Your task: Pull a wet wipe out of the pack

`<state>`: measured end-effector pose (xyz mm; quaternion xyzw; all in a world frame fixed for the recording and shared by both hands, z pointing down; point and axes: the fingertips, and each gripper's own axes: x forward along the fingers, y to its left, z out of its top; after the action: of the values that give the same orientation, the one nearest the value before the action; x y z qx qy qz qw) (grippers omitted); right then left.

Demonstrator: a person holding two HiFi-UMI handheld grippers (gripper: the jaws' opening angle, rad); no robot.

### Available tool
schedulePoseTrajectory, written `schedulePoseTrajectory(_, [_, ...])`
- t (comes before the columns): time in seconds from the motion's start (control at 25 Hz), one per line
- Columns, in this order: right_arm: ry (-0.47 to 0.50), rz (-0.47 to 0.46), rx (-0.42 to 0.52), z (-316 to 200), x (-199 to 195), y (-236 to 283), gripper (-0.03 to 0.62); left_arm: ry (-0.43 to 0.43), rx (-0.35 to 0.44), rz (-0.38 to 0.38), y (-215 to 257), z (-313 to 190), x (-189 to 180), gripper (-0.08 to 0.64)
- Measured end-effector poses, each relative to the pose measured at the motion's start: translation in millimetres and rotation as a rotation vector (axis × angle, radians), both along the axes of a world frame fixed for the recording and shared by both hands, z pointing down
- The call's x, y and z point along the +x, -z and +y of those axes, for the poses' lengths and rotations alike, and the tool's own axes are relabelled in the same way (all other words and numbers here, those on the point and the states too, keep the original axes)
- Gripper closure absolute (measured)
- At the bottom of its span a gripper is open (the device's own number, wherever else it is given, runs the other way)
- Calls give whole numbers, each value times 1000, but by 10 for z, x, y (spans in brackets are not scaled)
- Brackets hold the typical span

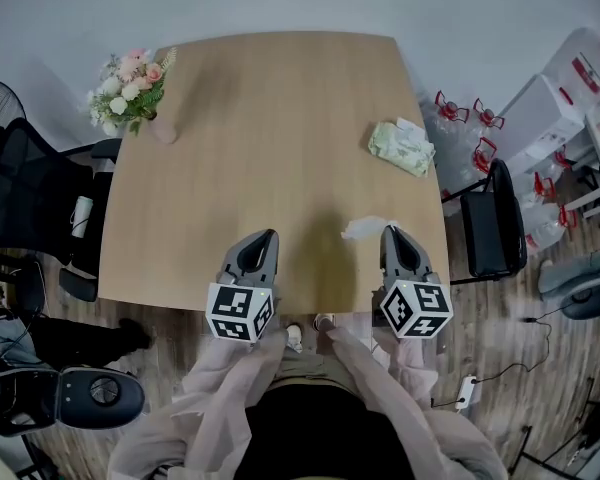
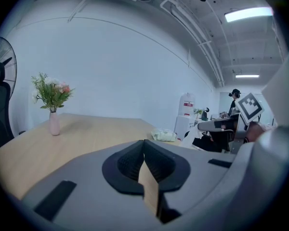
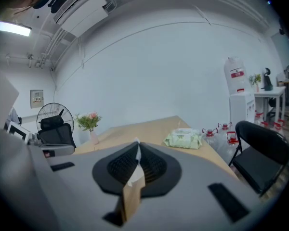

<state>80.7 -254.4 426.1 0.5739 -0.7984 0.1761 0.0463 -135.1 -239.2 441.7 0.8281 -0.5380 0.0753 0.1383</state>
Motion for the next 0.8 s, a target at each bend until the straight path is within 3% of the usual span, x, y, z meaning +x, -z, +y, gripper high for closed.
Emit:
schedulePoseTrajectory(0.4, [12,52,0,14,-42,-56,580,8,-3,-10,-55,3,-66,548])
schedulePoseTrajectory(0.8, [24,42,-12,-3,-142,-100,581,21,-4,-19,-89,-28,-163,548])
